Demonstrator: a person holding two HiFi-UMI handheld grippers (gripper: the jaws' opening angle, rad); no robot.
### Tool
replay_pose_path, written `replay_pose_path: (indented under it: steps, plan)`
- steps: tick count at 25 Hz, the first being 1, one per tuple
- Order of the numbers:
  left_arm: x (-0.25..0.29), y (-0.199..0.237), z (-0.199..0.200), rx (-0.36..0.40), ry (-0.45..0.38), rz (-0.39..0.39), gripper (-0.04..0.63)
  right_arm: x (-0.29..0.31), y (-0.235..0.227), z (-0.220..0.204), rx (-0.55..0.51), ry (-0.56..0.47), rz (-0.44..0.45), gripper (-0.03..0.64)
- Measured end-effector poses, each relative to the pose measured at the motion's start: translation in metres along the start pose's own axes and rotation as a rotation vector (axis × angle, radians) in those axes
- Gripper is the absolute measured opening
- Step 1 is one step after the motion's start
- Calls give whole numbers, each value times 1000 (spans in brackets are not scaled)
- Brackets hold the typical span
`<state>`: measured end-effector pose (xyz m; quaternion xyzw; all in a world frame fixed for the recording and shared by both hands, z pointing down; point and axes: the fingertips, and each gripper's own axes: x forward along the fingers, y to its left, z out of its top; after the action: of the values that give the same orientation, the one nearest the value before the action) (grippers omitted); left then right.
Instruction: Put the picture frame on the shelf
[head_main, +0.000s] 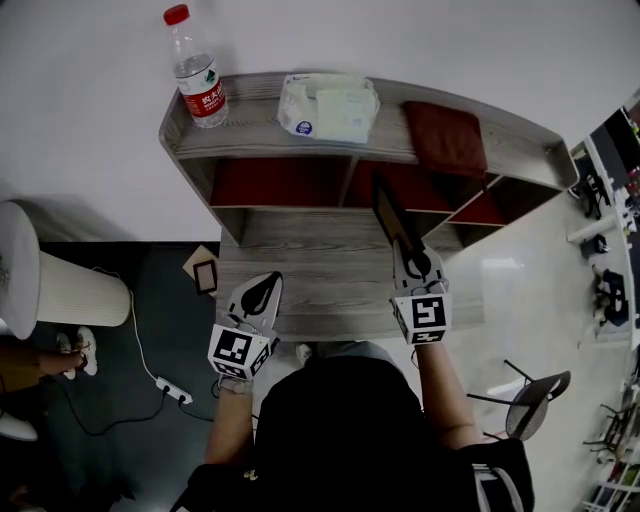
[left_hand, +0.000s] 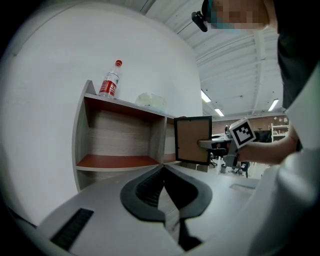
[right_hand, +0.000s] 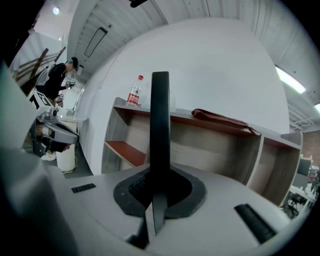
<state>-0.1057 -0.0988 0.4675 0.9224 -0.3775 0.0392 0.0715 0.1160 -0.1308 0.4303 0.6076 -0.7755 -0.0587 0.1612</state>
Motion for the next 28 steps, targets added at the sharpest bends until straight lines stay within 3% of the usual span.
replay_pose_path:
  steps: [8, 28]
  plan:
    - [7, 10, 7, 2, -4, 33, 8, 24, -10, 1, -101, 24, -16, 3]
    - [19, 16, 3, 23, 48, 96, 8, 96, -23, 2, -83, -11, 4, 3]
